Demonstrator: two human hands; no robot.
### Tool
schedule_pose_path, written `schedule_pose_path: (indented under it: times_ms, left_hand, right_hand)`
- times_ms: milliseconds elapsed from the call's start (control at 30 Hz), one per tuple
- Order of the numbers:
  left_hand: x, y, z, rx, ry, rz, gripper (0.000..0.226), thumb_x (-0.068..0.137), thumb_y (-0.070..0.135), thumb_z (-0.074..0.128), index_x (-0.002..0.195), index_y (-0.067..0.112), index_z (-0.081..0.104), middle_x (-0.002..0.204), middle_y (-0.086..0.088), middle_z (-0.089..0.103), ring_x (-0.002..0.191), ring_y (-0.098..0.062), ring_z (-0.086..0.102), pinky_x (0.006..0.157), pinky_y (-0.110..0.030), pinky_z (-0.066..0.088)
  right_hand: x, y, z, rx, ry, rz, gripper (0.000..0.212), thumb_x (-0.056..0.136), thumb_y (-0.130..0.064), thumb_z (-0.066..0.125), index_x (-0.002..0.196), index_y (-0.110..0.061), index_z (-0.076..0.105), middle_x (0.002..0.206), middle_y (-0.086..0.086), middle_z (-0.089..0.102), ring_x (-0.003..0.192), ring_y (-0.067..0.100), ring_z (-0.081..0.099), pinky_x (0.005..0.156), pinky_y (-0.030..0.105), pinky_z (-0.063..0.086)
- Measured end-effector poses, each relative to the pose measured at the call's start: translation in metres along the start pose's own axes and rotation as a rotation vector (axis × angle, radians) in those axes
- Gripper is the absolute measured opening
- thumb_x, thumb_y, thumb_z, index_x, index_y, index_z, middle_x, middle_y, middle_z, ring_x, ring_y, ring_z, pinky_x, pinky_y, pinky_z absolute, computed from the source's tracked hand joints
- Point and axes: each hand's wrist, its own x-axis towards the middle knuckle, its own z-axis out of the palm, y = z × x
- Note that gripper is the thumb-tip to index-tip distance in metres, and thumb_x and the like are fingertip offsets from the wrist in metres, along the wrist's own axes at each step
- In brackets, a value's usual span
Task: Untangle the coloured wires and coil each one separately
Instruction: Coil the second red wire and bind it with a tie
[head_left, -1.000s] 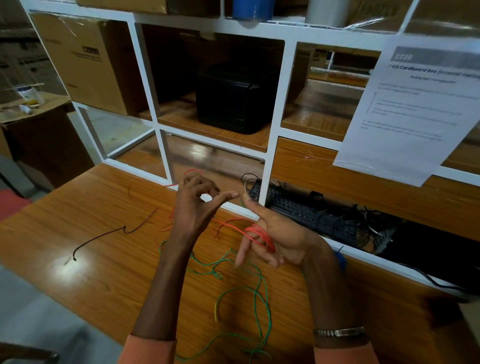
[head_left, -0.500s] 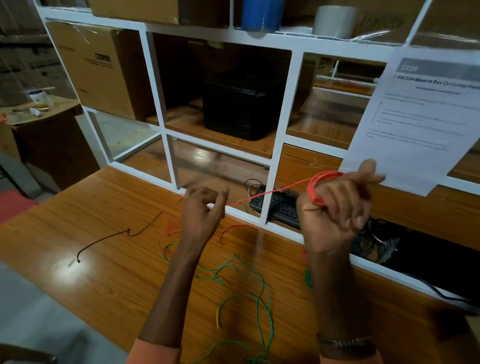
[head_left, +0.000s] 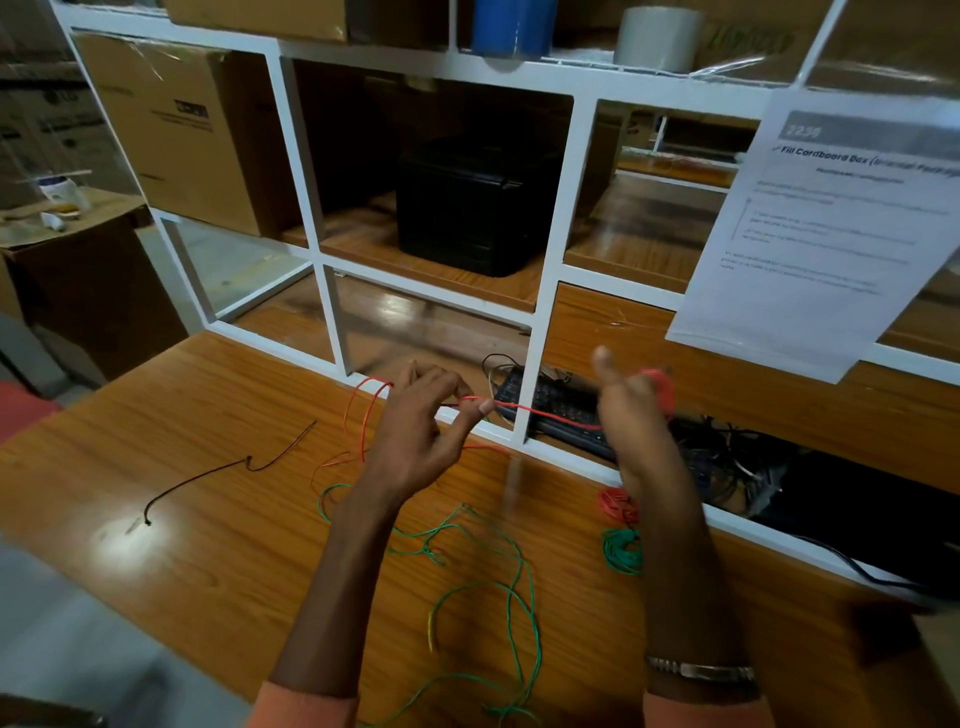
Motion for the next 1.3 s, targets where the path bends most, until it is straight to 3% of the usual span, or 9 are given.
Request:
schedule_pose_path:
  times_ms: [100,200,433,633,800,900,1033,1167,1300]
  left_hand:
    - [0.003,-0.001,0.004,0.052,0.033,0.042,0.020,0.101,0.040,0.060,0.088,0.026,0.060,0.092,0.012,0.058,0.096,-0.002,0.045,0.111,-0.058,0.039]
    - [0.006,-0.007,-0.001,0.051,0.072,0.048,0.021,0.103,0.036,0.058,0.094,0.019,0.067,0.098,0.010,0.067,0.097,-0.007,0.057,0.117,-0.061,0.033]
    - [0.001,-0.008,-0.014,-0.042,0.099,-0.041,0.031,0.103,0.040,0.061,0.090,0.016,0.076,0.084,0.016,0.068,0.089,0.003,0.061,0.125,-0.059,0.023]
    - [0.003,0.002,-0.007,-0.034,0.046,-0.058,0.043,0.103,0.039,0.064,0.066,0.018,0.069,0.070,0.007,0.066,0.076,-0.007,0.065,0.129,-0.053,0.018]
    - [-0.006,-0.013,-0.017,-0.108,0.045,-0.160,0.061,0.088,0.056,0.074,0.057,0.007,0.054,0.060,-0.006,0.057,0.066,-0.018,0.059,0.123,-0.055,0.030]
    - [-0.007,-0.007,-0.019,-0.103,0.042,-0.170,0.059,0.081,0.060,0.078,0.058,0.012,0.055,0.062,-0.002,0.057,0.073,-0.013,0.061,0.123,-0.053,0.032]
    - [0.000,0.005,-0.018,-0.134,0.091,-0.068,0.046,0.080,0.052,0.081,0.065,0.016,0.059,0.069,0.009,0.060,0.077,-0.006,0.061,0.122,-0.060,0.030]
    - [0.007,0.009,-0.019,-0.081,0.216,0.030,0.039,0.077,0.043,0.089,0.069,0.013,0.065,0.076,0.015,0.060,0.080,0.002,0.056,0.118,-0.056,0.036]
    - [0.010,0.009,-0.016,-0.072,0.292,-0.021,0.033,0.074,0.038,0.092,0.072,0.014,0.070,0.080,0.015,0.061,0.086,0.008,0.052,0.098,-0.066,0.045]
  right_hand:
    - [-0.009,0.009,0.010,-0.490,-0.341,0.080,0.080,0.103,-0.065,0.036,0.157,-0.006,0.031,0.141,0.022,0.059,0.129,0.033,0.060,0.105,0.046,0.048]
    - [-0.019,0.019,0.024,-0.428,-0.712,0.064,0.088,0.104,-0.068,0.019,0.121,0.005,0.067,0.084,0.024,0.075,0.059,0.024,0.069,0.055,0.024,0.051]
    - [-0.004,0.019,0.014,0.680,-1.236,-0.032,0.079,0.109,-0.052,0.040,0.083,0.016,0.069,0.036,0.008,0.048,0.022,0.008,0.027,0.029,0.022,0.006]
    - [0.001,0.026,0.016,1.439,-0.791,-0.096,0.045,0.109,-0.036,0.047,0.085,-0.008,0.074,0.055,-0.005,0.060,0.034,0.003,0.042,0.048,0.012,0.031]
    - [0.011,0.027,-0.015,1.856,-0.521,-0.053,0.061,0.104,-0.033,0.053,0.146,0.010,0.037,0.135,0.020,0.065,0.114,0.026,0.070,0.104,0.028,0.048]
    - [0.018,0.034,-0.020,1.641,-0.280,-0.125,0.067,0.100,-0.035,0.059,0.154,-0.008,0.029,0.142,0.031,0.056,0.130,0.039,0.060,0.118,0.043,0.039]
    - [0.021,0.030,-0.007,0.757,-0.065,-0.209,0.071,0.095,-0.052,0.063,0.155,-0.024,0.036,0.160,0.010,0.040,0.145,0.023,0.044,0.121,0.039,0.032]
    - [0.013,0.032,0.008,-0.141,-0.360,0.032,0.106,0.070,-0.093,0.057,0.144,-0.018,0.053,0.139,0.005,0.064,0.127,0.022,0.060,0.115,0.051,0.039]
    - [-0.016,0.027,0.032,-0.253,-0.783,0.074,0.109,0.087,-0.089,0.017,0.126,0.002,0.062,0.100,0.024,0.077,0.079,0.028,0.075,0.068,0.030,0.054]
